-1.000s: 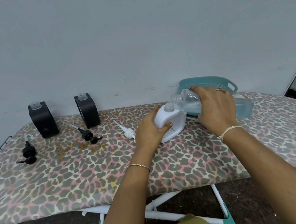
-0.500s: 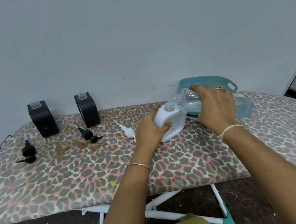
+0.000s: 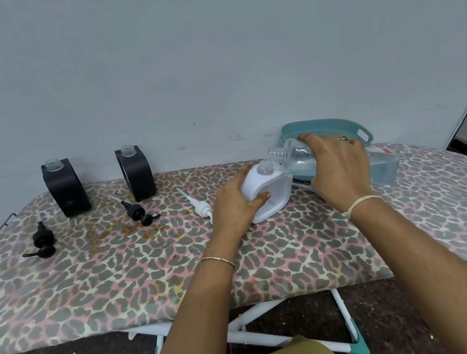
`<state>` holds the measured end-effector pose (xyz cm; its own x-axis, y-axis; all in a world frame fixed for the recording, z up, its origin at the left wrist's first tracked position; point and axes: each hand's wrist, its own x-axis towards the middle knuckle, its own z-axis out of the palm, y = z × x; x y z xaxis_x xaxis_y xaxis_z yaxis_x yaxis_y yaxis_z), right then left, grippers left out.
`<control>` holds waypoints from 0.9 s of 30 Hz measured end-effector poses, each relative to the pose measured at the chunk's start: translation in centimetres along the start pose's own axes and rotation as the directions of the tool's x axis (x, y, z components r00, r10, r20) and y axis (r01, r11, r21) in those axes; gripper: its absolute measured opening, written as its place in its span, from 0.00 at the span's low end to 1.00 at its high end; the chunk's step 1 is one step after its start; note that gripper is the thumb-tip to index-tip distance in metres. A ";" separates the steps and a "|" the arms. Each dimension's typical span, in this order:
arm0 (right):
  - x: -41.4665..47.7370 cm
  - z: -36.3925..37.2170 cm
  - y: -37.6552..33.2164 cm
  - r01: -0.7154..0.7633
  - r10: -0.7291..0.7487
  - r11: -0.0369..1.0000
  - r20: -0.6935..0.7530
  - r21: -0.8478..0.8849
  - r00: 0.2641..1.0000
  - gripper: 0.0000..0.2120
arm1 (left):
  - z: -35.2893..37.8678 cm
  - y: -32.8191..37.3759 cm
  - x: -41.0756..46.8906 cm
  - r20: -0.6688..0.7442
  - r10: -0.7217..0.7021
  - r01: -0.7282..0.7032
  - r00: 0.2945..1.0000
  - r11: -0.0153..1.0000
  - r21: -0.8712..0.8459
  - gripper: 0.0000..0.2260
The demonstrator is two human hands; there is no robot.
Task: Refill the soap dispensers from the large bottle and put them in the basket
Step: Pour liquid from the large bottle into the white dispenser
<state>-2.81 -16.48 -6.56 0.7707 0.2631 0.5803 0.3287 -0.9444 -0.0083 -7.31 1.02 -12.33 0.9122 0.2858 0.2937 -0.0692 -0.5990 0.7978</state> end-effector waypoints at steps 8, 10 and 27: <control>0.1 0.0 0.1 0.003 -0.003 1.000 0.007 -0.011 1.000 0.33 | -0.1 -0.1 0.0 0.035 -0.014 0.014 0.999 1.000 -0.001 0.38; 0.1 0.0 0.1 0.006 -0.006 1.000 0.008 -0.011 1.000 0.33 | -0.2 -0.1 0.0 0.050 -0.017 0.017 0.999 1.000 0.002 0.40; 0.2 -0.4 -0.1 0.008 -0.007 1.000 0.044 -0.017 0.999 0.32 | -1.0 -0.1 -0.5 0.187 -0.035 0.024 0.982 0.998 0.062 0.46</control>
<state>-2.90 -16.44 -6.06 0.7917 0.2784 0.5437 0.3252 -0.9456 0.0106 -8.16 1.72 -12.04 0.9734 0.1621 0.1617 -0.0218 -0.6373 0.7703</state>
